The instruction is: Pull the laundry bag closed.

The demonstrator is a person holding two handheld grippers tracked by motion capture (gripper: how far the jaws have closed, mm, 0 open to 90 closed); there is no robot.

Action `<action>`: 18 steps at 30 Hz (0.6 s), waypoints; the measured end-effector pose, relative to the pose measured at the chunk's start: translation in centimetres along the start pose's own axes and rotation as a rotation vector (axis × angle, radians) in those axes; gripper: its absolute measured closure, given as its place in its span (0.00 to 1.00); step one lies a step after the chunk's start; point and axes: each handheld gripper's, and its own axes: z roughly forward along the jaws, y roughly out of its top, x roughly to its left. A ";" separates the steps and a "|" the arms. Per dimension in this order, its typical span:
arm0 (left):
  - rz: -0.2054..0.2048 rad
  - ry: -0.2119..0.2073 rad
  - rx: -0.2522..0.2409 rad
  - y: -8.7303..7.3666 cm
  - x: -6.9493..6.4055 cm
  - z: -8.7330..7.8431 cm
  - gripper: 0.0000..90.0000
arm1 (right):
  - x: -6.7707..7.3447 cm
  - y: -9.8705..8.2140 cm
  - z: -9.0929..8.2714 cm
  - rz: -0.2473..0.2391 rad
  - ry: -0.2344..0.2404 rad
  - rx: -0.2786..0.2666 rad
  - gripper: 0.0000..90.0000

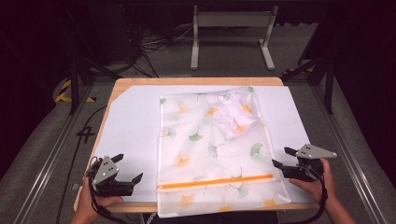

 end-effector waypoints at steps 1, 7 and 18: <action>0.003 -0.007 0.003 0.0 0.0 0.1 0.10 | 0.1 -0.1 0.1 0.000 0.006 0.002 0.34; 0.020 -0.038 0.024 -0.1 -1.0 -0.1 0.17 | 0.7 0.5 0.2 -0.018 0.025 -0.007 0.37; 0.077 -0.132 0.024 -0.7 -3.7 -2.0 0.72 | 2.6 3.0 1.6 -0.076 0.140 -0.047 0.60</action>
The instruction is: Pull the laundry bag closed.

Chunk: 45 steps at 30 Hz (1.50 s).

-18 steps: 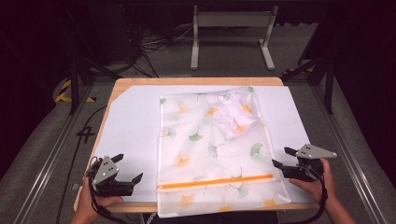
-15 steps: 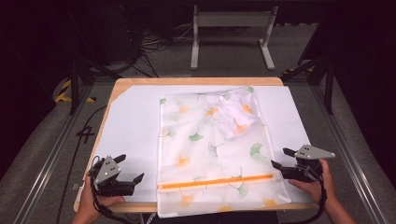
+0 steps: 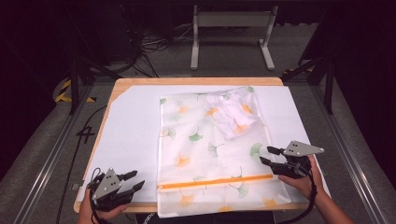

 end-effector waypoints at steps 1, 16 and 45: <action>-0.001 -0.014 -0.002 -0.1 -0.4 0.0 0.75 | 0.2 0.3 0.3 -0.005 0.013 0.003 0.63; 0.088 -0.180 0.080 0.7 -4.5 2.4 1.00 | 7.3 6.1 5.2 -0.195 0.237 0.025 0.87; 0.128 -0.181 0.129 0.0 -5.3 3.6 1.00 | 22.8 11.9 18.3 -0.443 0.590 0.172 0.68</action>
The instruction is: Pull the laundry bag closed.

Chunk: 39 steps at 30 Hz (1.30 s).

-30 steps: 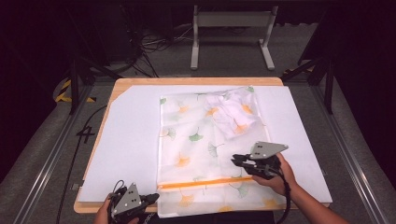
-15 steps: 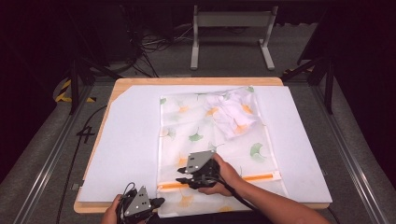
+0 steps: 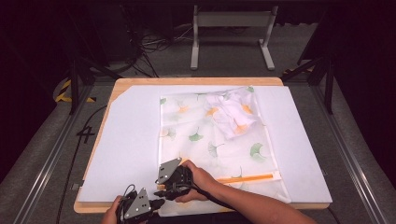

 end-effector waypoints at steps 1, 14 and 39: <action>0.000 0.002 0.007 0.0 0.0 0.1 1.00 | 0.1 0.1 0.3 -0.004 0.001 0.007 0.68; -0.005 -0.015 0.007 0.0 0.4 0.2 1.00 | -0.1 0.1 1.1 -0.013 -0.033 0.051 0.82; -0.029 0.048 -0.013 0.4 1.3 0.2 0.96 | -1.5 -1.6 -0.7 0.138 0.013 -0.020 0.98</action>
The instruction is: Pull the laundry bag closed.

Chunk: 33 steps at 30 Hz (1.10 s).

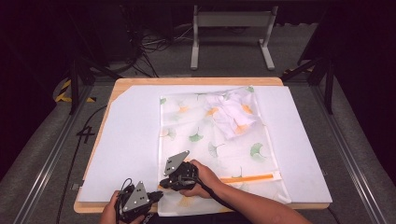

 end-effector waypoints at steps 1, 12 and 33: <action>0.011 0.001 0.013 0.1 0.0 0.2 0.96 | 0.1 -0.1 0.0 -0.001 -0.005 0.002 0.96; 0.011 -0.006 0.017 0.1 0.2 0.2 0.97 | -0.1 -0.9 -0.8 0.009 0.003 0.017 0.97; 0.007 -0.017 0.022 0.1 0.2 0.2 0.97 | -1.5 -1.3 -0.2 0.131 0.068 0.004 0.87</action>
